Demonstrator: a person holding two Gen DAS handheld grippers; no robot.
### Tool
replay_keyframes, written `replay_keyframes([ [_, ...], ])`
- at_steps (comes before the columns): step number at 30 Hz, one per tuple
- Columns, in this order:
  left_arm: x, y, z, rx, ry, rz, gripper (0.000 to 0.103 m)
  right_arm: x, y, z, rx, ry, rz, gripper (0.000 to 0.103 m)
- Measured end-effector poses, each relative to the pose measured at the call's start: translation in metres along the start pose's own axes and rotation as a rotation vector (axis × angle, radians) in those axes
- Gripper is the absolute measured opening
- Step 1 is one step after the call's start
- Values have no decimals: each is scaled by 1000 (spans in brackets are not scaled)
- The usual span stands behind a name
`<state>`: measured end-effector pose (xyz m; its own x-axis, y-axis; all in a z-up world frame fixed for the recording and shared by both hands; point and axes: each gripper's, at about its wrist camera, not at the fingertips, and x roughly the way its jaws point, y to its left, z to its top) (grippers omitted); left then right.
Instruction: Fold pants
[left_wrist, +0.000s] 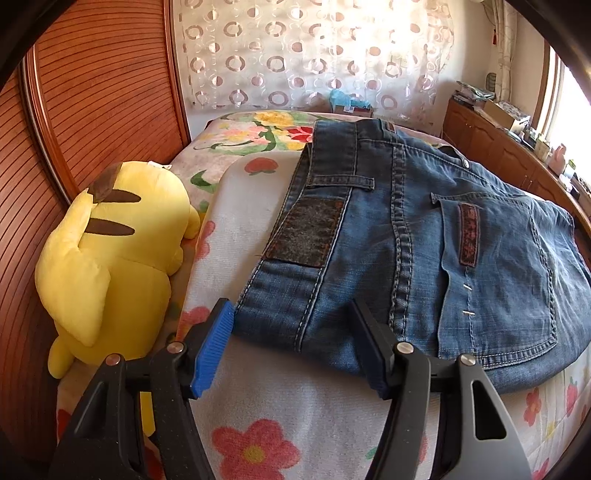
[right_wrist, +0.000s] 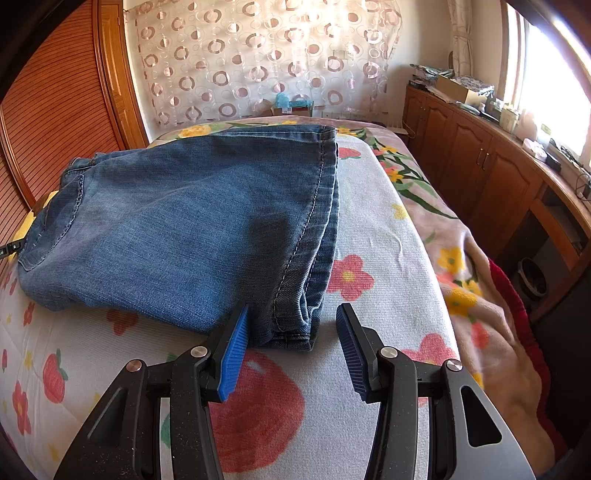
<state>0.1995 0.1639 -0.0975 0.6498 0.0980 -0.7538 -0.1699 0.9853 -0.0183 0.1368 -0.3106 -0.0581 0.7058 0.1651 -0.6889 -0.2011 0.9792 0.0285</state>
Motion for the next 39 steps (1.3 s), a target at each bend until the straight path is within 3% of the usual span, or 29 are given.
replay_keyframes([
  [2,-1,-1,0,6,-5,-24,41,0,0,0,0,0,0,49],
  [4,-3,-6,0,18,2,-37,30,0,-1,0,1,0,8,46],
  [8,-6,-18,1,59,-3,-8,21,0,-1,1,-7,-1,39,31],
  [10,-11,-18,3,63,-14,-9,19,0,-1,5,-3,7,57,17],
  [13,-22,-16,7,59,-38,-19,19,-7,-2,11,-18,-16,70,7],
  [18,-57,-18,14,55,-141,-38,17,-32,-8,24,-30,-106,70,7],
  [26,-104,-22,19,67,-234,-71,16,-45,-13,23,-42,-145,49,6],
  [30,-123,-11,5,47,-262,-90,15,-67,-16,13,-48,-192,50,6],
  [39,-164,-5,-47,46,-264,-137,15,-112,-22,-38,-63,-206,78,6],
])
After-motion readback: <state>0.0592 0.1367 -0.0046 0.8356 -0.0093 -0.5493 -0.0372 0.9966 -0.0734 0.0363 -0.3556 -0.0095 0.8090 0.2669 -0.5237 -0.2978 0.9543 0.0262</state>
